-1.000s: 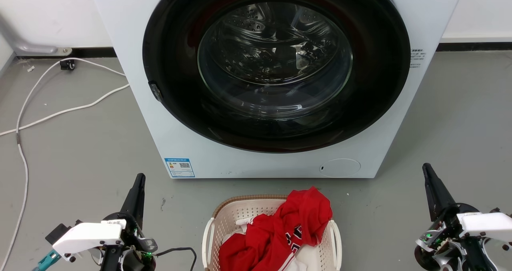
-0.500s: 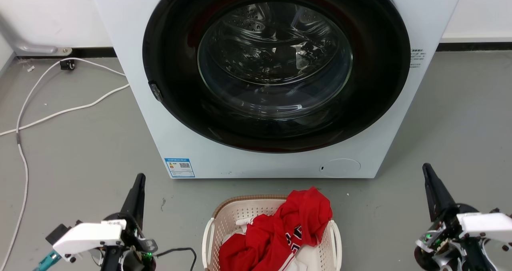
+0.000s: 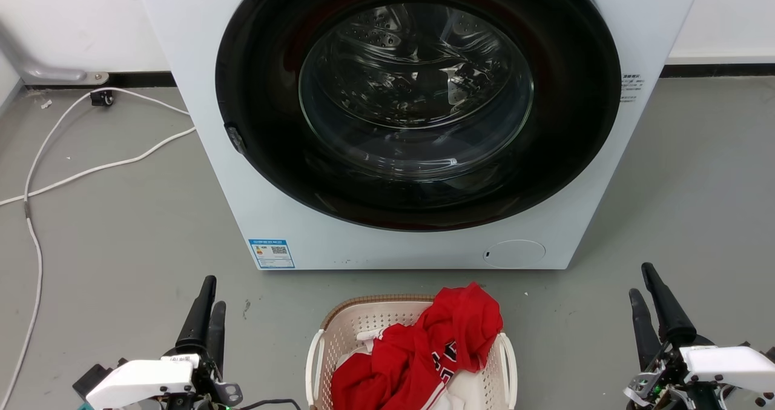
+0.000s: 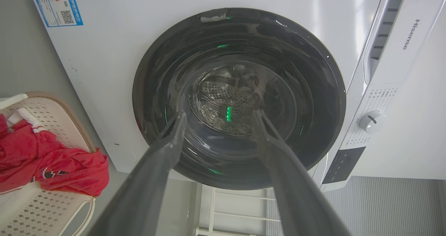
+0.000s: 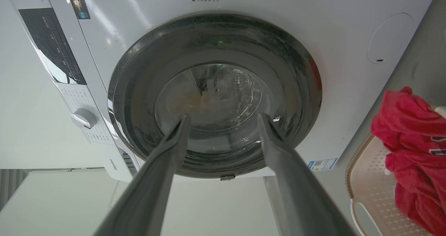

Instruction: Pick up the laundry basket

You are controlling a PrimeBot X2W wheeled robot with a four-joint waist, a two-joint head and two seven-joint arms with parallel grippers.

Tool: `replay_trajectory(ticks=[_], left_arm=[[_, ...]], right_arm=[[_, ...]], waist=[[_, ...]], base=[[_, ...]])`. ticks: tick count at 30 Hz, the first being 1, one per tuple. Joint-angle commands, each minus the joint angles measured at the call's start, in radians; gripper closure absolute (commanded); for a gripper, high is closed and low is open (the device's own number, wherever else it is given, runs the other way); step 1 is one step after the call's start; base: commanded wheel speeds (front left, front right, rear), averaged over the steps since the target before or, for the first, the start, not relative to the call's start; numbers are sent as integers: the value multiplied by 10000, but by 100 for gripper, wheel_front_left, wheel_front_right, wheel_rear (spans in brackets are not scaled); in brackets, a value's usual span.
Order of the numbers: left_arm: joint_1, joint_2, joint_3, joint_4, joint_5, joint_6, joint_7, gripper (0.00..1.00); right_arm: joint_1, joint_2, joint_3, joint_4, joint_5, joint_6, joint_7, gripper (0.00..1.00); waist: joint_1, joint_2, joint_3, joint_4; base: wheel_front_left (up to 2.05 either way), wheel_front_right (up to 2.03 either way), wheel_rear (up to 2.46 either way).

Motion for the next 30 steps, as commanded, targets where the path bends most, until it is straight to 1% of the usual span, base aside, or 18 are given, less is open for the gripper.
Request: replay_trajectory(ticks=[1,10,14,18,21,27,30], left_arm=[[-39,36,3,-255,213,-2,-138,0],[72,36,283,-362,924,-2,-486,0],[83,37,622,-417,1529,0,-650,0],[63,36,866,-598,2208,162,-810,0],[90,37,930,-827,2622,280,-923,0],[202,37,915,-1452,3622,488,-1139,0],[269,38,816,-1844,4299,585,-1244,0]], right_arm=[[-76,-28,16,-223,-195,2,-141,0],[-12,-26,-149,-273,-1068,3,-492,0],[-47,-25,-392,-401,-2119,3,-661,0],[-117,-24,-558,-601,-2922,3,-818,0],[-133,-24,-607,-738,-3579,3,-934,0],[-137,-23,-519,-1297,-5420,4,-1156,0],[-124,-22,-413,-1598,-6301,4,-1258,0]], waist=[[0,-1,-2,-2],[0,-1,-13,-5],[0,-1,-14,-1],[0,-1,-15,2],[0,-1,-17,4],[0,-1,-12,4],[0,-1,-12,2]], base=[[0,0,0],[0,0,0],[0,0,0],[0,0,0],[0,0,0],[0,0,0],[0,0,0]])
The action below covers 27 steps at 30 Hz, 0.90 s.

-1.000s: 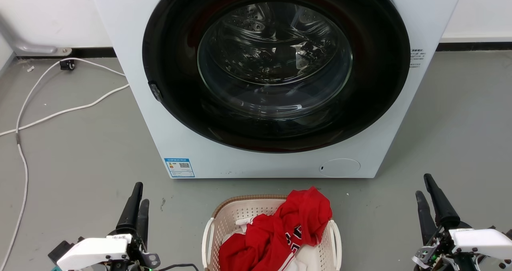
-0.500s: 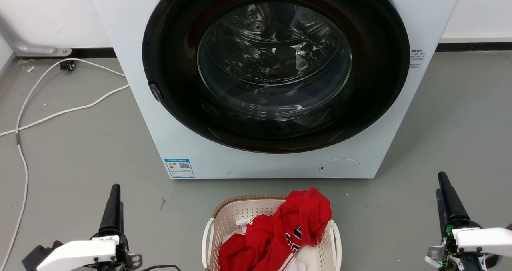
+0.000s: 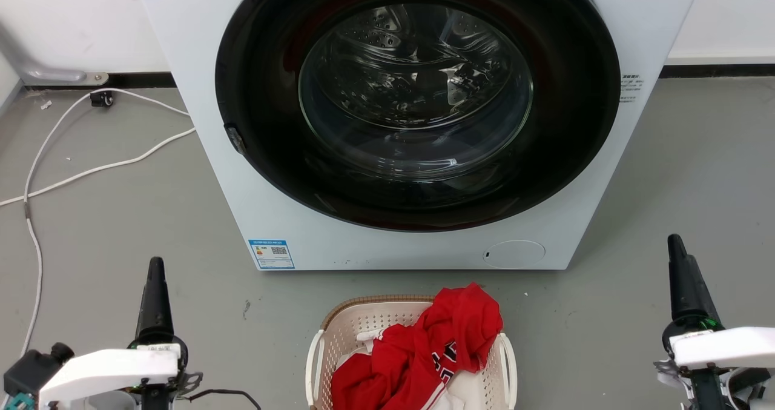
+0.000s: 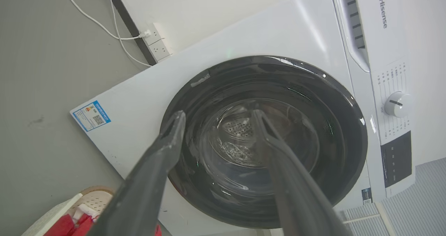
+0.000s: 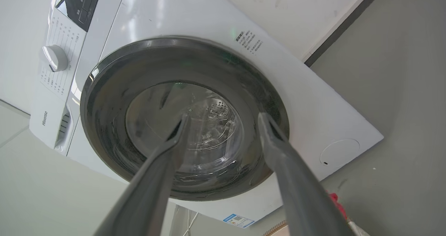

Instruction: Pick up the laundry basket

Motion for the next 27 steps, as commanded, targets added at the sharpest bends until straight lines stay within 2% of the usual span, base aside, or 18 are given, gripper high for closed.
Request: replay_trajectory(ticks=[1,4,9,19,27], left_arm=[[-8,38,-81,-373,448,80,-102,0],[80,37,-353,-716,1075,165,-202,0],[269,38,-854,-1094,2480,15,-364,0],[483,37,-1951,-1452,4976,76,-659,0],[503,87,-2636,-1484,6882,365,-882,0]], right_arm=[[-195,-27,82,-347,-490,4,-104,0],[-169,-27,163,-660,-1246,4,-203,0],[-38,-26,303,-986,-2699,3,-361,0],[288,-23,653,-1150,-4950,4,-666,0],[408,-22,888,-1047,-6526,3,-888,0]], waist=[[0,0,0,-5],[0,0,2,-13],[0,0,-16,-27],[0,0,-38,-52],[0,0,16,-84]], base=[[0,0,0],[0,0,0],[0,0,0],[0,0,0],[0,0,0]])
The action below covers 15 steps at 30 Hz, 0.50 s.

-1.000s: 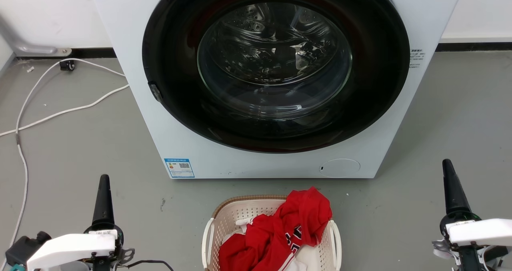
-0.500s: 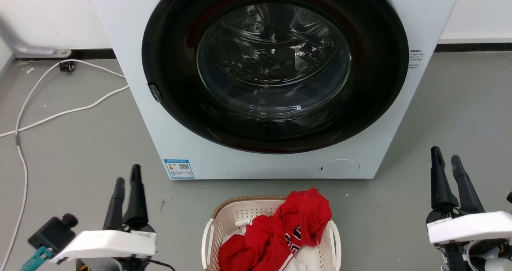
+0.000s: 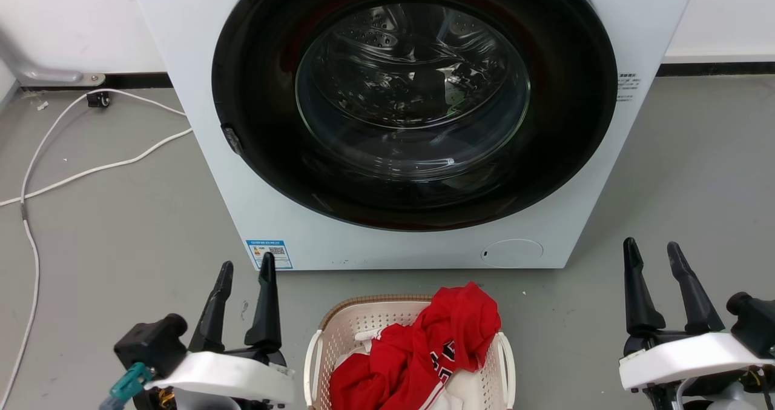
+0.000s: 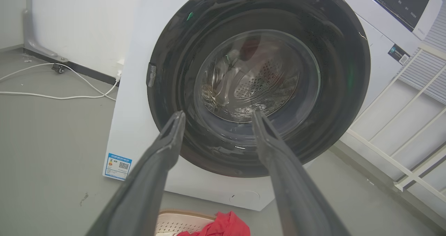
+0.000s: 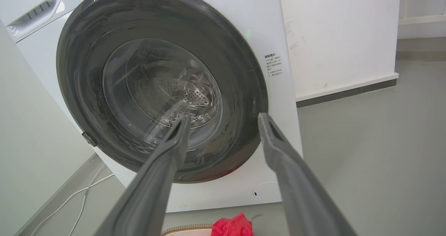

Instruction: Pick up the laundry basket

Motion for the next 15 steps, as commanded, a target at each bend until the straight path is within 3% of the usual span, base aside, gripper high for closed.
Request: replay_trajectory(ticks=[1,15], left_arm=[[-50,107,-165,-143,430,94,-113,0],[-32,855,-1583,184,2122,1062,-459,0]], right_arm=[[14,-21,29,-82,-386,-1,-111,0],[195,-18,59,319,-1788,0,-458,0]], waist=[[0,0,12,-4],[0,0,20,-50]], base=[[0,0,0],[0,0,0]])
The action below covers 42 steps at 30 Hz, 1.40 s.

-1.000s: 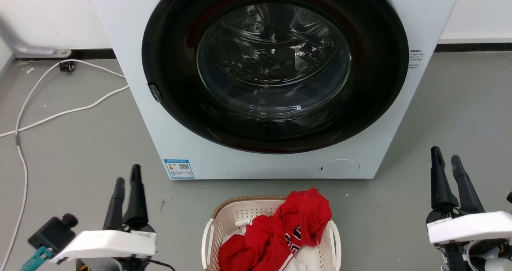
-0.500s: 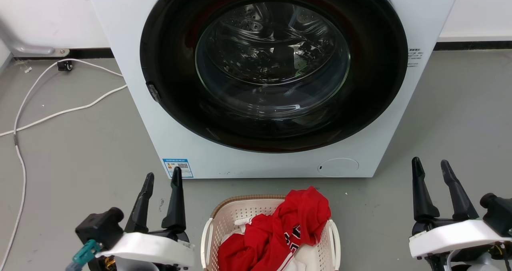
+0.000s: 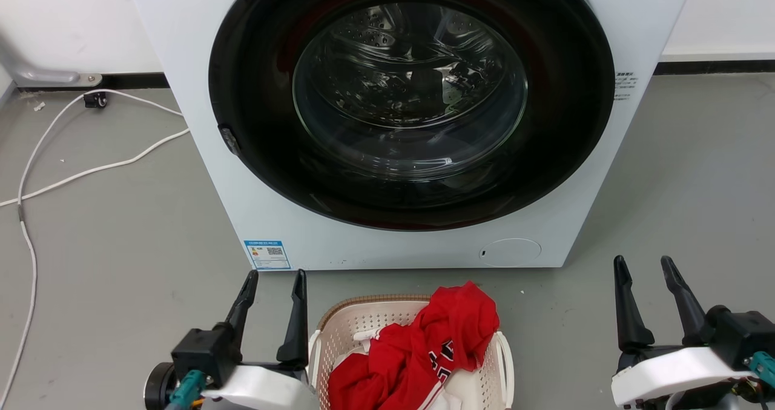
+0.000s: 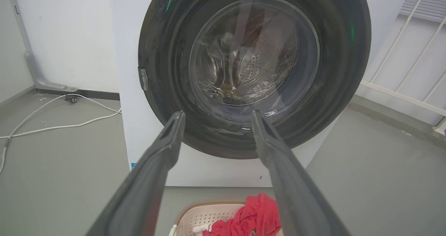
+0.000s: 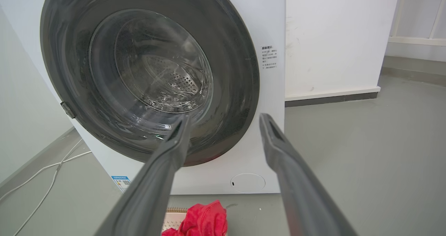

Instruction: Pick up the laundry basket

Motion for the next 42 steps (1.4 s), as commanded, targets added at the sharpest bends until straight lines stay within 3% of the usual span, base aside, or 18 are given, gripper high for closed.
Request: replay_trajectory(ticks=[1,19,29,42], left_arm=[[-41,147,-181,-3,305,142,-105,0],[-107,626,-1346,179,1507,1021,-498,0],[281,140,-705,232,1382,464,-678,0],[548,-356,-52,248,2688,-268,-913,0]], right_arm=[[-2,-18,-12,-24,-286,0,-99,0],[166,-13,79,-220,-1536,-1,-491,0],[259,-10,90,13,-1007,-1,-671,0],[300,-7,178,49,-1762,-1,-907,0]], waist=[[0,-1,1,-6],[0,-1,26,-40],[0,-1,43,-62],[0,-1,10,-97]], base=[[0,0,0],[0,0,0],[0,0,0],[0,0,0]])
